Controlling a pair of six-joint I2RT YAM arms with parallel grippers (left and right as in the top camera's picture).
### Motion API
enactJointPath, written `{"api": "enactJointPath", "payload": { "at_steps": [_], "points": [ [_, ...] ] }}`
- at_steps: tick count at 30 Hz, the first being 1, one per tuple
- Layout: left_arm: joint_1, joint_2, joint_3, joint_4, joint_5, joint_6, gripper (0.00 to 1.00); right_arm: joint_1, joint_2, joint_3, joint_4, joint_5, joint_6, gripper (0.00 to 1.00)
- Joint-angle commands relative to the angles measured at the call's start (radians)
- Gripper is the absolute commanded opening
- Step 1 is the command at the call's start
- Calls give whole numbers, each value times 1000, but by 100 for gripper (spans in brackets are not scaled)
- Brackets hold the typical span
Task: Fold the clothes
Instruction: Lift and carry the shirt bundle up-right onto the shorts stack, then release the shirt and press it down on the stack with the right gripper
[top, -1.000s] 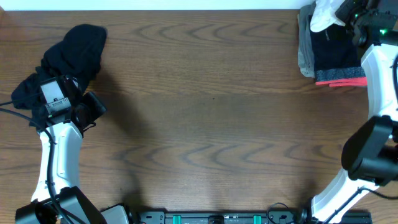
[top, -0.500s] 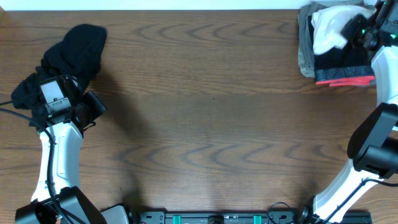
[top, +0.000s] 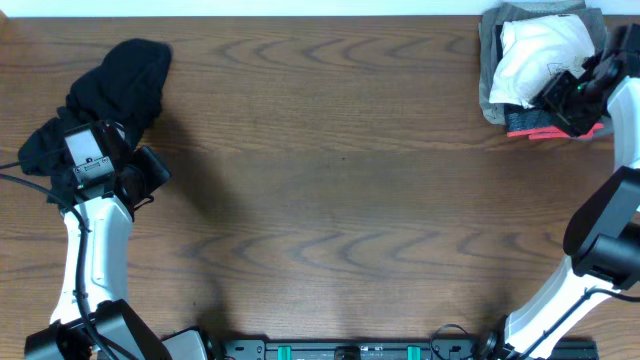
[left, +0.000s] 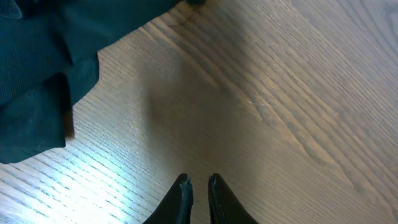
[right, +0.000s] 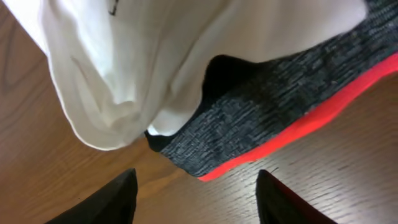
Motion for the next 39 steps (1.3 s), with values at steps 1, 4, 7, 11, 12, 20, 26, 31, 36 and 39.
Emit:
{"api": "enactJointPath", "payload": {
  "at_steps": [1, 4, 7, 11, 12, 20, 26, 31, 36, 39],
  "points": [
    [-2, 7, 13, 2, 2, -2, 13, -16, -80, 18, 11, -63, -161, 57],
    [-2, 7, 13, 2, 2, -2, 13, -13, -127, 18, 80, -64, -297, 53],
    [-2, 7, 13, 2, 2, -1, 13, -5, -141, 18, 209, -8, -410, 51],
    [-2, 7, 13, -2, 2, -1, 13, 5, -94, 11, 448, 98, -557, 71],
    [-2, 7, 13, -3, 2, -1, 13, 4, -76, 11, 498, 119, -569, 80],
    [-2, 7, 13, -4, 1, -1, 13, 0, 124, 11, 791, 156, -617, 96],
    [-2, 7, 13, 2, 1, -1, 13, 3, 267, 11, 855, 111, -617, 98],
    [-2, 7, 12, 12, 1, -2, 13, 3, 380, 11, 831, 113, -617, 99],
    [-2, 7, 13, 25, 1, -1, 13, 2, 425, 11, 822, 121, -617, 99],
    [-2, 7, 13, 32, 1, -1, 13, 2, 386, 12, 829, 120, -617, 99]
  ]
}}
